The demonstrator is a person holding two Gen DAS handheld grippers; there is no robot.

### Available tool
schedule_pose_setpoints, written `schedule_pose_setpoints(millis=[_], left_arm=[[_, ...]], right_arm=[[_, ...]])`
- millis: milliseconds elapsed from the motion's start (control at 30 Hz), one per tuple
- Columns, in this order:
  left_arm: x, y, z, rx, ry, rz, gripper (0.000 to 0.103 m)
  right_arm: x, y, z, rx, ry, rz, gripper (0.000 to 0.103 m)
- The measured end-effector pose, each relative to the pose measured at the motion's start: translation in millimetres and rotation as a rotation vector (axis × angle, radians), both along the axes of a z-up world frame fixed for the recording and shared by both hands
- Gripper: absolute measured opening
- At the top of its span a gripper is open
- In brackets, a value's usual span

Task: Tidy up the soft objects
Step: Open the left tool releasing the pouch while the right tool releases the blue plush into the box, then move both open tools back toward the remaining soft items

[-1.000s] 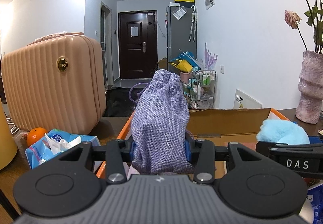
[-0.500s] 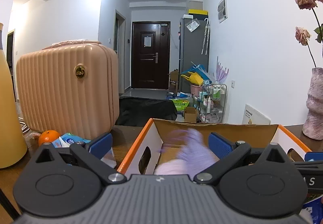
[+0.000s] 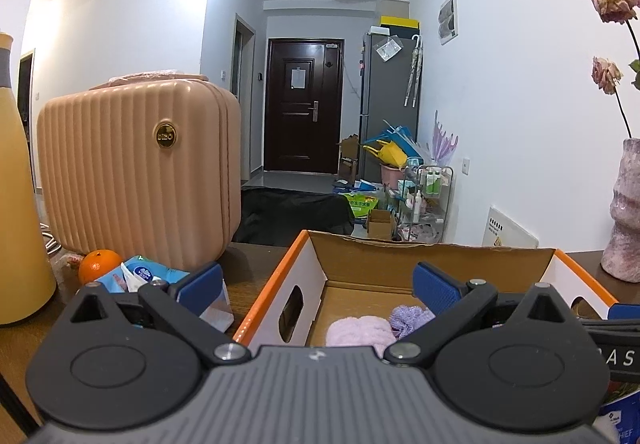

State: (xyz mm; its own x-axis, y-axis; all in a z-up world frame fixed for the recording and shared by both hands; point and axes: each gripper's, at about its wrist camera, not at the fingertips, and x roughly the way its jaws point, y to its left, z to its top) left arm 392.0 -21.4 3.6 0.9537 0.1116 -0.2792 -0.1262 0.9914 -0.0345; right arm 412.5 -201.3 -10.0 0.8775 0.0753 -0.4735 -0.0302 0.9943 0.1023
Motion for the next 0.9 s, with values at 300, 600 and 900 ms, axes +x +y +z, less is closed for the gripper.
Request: schedule_pose_setpoints(millis=[300,600,900], left_arm=[[-12,9,7,-0.029,-0.015,0.026,0.103],[-33,16,7,-0.017,-0.014,0.050,0.103],[-61,22,6,-0.004,-0.008,0.059,0.103]], right_arm=[[-29,1,14,-0.014,-0.152,-0.001,0.103],[-55,0,20,-0.043,-0.198,0.019,0.103],[-83,-5,17,-0.071,-0.216,0.024,0.103]])
